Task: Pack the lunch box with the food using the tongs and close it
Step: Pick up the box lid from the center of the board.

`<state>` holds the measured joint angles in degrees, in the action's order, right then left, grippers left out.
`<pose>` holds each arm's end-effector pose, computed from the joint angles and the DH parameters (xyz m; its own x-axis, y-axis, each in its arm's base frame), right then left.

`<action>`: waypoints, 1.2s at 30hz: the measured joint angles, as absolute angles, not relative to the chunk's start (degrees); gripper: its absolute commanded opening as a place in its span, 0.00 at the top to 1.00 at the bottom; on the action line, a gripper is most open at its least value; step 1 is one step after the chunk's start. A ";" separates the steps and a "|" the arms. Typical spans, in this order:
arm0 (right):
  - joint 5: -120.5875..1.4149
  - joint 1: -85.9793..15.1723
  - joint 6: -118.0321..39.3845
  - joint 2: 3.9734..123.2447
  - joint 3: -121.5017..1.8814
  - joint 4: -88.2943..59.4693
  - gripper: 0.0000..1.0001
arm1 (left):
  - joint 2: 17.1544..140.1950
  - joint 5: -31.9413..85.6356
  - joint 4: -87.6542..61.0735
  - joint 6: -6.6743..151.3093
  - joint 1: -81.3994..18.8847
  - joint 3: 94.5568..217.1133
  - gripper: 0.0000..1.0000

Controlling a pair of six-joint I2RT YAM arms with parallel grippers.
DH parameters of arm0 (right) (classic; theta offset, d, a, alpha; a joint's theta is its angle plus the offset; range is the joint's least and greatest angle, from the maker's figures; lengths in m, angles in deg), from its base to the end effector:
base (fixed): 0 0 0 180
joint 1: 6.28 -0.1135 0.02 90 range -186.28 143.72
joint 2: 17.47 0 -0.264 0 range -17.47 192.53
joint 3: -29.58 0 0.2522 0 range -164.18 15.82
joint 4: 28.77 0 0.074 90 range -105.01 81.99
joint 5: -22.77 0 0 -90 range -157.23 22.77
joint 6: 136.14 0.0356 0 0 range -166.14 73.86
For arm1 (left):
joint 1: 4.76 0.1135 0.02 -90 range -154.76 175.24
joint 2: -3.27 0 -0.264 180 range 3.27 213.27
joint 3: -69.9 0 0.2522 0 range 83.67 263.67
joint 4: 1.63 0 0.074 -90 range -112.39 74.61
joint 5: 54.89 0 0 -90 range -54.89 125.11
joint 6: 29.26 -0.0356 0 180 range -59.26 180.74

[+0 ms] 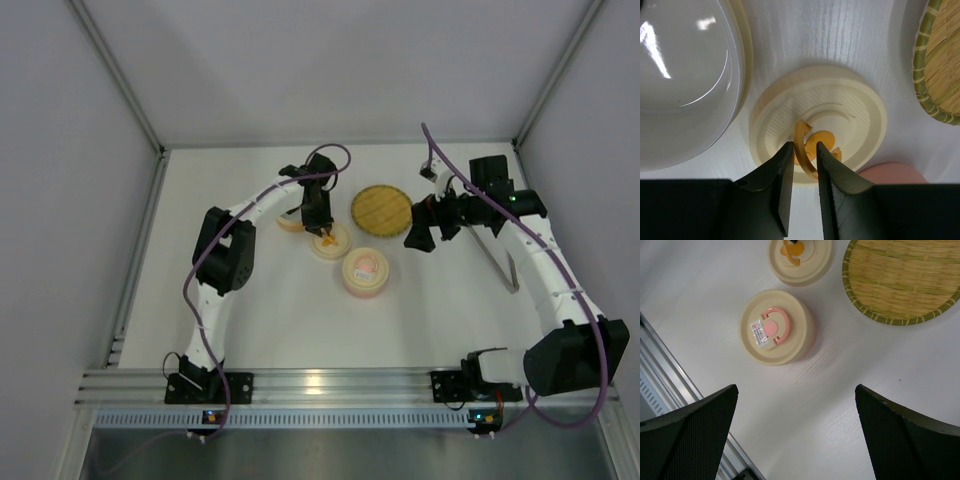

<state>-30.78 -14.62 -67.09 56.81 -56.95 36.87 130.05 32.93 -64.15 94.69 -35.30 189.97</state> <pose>0.2504 0.0581 0.3387 -0.5747 -0.3749 -0.7275 -0.7203 0.6536 0.2321 0.4019 -0.2387 0.1930 -0.9581 -0.0827 -0.2743 -0.0189 0.9736 -0.2275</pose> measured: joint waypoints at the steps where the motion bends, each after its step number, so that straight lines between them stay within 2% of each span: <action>1: -30.76 -14.62 -67.09 56.83 -56.90 36.89 0.01 | 130.33 32.78 -64.12 94.74 -35.28 190.08 0.72; 8: -30.69 -14.62 -67.09 56.79 -56.88 36.85 0.01 | 130.79 32.56 -64.19 94.47 -35.22 190.03 0.81; 10: -30.67 -14.62 -67.09 56.79 -56.82 36.85 0.01 | 130.44 32.45 -63.80 93.97 -35.06 189.18 0.87; 12: -30.65 -14.62 -67.09 56.79 -56.75 36.85 0.00 | 129.15 32.28 -63.49 93.56 -34.76 187.37 1.00; 22: -29.86 -14.62 -67.00 56.61 -56.16 36.87 0.01 | 123.21 32.85 -69.35 81.75 -32.42 182.40 1.00; 29: -29.12 -14.62 -66.91 56.52 -56.16 36.87 0.01 | 119.27 25.09 -77.68 66.23 -32.48 179.02 1.00; 33: -28.66 -14.62 -66.94 56.39 -56.16 36.87 0.01 | 118.03 23.29 -83.84 59.85 -32.22 183.32 1.00; 36: -28.42 -14.62 -66.91 56.15 -56.03 36.85 0.01 | 118.03 22.97 -87.60 55.68 -31.52 192.11 1.00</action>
<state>-28.42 -14.62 -66.91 56.15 -56.03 36.85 118.03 22.97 -87.60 55.68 -31.52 192.11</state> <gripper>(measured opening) 0.993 0.049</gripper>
